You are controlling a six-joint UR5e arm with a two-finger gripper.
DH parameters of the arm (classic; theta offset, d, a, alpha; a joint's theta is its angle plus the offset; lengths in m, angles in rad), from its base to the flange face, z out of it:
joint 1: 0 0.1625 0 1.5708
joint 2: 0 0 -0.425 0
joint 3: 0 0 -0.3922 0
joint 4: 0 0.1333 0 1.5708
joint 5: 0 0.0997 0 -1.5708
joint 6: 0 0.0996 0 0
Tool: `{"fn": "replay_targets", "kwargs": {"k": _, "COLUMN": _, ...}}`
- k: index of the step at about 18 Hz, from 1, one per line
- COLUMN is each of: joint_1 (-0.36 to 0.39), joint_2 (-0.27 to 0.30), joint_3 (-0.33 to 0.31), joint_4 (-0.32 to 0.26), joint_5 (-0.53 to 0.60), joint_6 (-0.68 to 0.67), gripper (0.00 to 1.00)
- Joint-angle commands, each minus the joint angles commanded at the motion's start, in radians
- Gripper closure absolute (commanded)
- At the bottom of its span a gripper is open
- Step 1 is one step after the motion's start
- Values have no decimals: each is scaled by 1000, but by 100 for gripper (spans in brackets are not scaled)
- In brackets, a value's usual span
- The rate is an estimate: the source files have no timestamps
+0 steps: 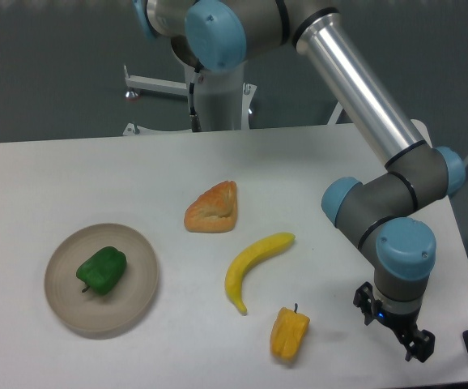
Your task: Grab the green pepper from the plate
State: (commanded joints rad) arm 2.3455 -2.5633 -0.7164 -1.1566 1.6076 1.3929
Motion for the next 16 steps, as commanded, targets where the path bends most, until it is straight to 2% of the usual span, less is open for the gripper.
{"fn": "replay_targets", "kwargs": {"k": 8, "joint_1": -6, "joint_2": 28, "joint_3": -28, "joint_4": -3, "joint_5": -12, "joint_6": -14, "gripper": 0}}
{"fn": "replay_targets", "kwargs": {"k": 10, "joint_1": -12, "joint_2": 47, "joint_3": -47, "joint_4": -21, "joint_5": -17, "joint_6": -20, "gripper": 0}}
{"fn": "replay_targets", "kwargs": {"k": 14, "joint_1": -29, "joint_2": 116, "joint_3": -126, "joint_4": -37, "joint_5": -60, "joint_6": -81, "gripper": 0}}
{"fn": "replay_targets", "kwargs": {"k": 16, "joint_1": -35, "joint_2": 156, "joint_3": -176, "joint_4": -37, "joint_5": -93, "joint_6": -158, "gripper": 0}}
